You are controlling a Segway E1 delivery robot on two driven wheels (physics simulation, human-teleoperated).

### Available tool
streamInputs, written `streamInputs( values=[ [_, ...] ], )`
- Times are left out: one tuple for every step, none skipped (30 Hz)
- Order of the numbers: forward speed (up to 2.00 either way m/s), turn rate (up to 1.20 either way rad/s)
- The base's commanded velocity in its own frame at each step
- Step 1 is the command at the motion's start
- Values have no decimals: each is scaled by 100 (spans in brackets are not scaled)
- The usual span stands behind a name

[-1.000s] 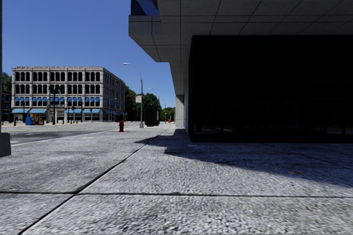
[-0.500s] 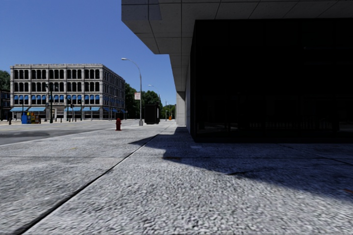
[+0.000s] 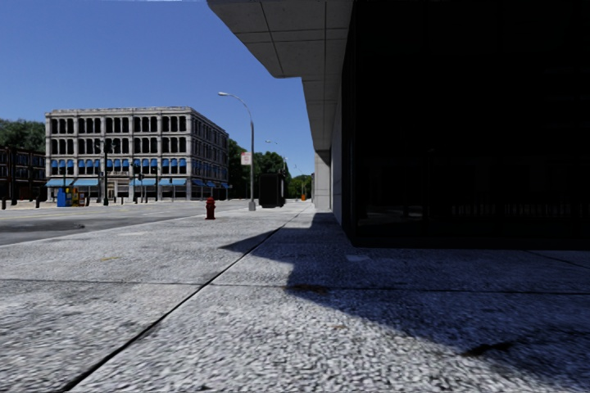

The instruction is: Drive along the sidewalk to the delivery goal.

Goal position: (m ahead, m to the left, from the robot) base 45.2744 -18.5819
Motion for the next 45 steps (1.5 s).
streamInputs(
  values=[
    [200,33],
    [200,33],
    [200,33],
    [200,33],
    [200,33],
    [200,33],
    [200,33],
    [200,33],
    [200,33],
    [200,33],
    [200,33],
    [200,33],
    [200,33],
    [200,33],
    [200,33],
    [200,33],
    [200,33],
    [200,33],
    [200,33],
    [200,33],
    [200,33],
    [200,33],
    [200,33],
    [200,33],
    [200,33],
    [200,33],
    [200,33],
    [200,33],
    [200,33],
    [200,33],
    [200,33],
    [200,0],
    [200,0],
    [200,0],
    [200,0],
    [200,0],
    [200,0],
    [200,0],
    [200,0],
    [200,0],
    [200,0],
    [200,0],
    [200,0],
    [200,0],
    [200,0]
  ],
)
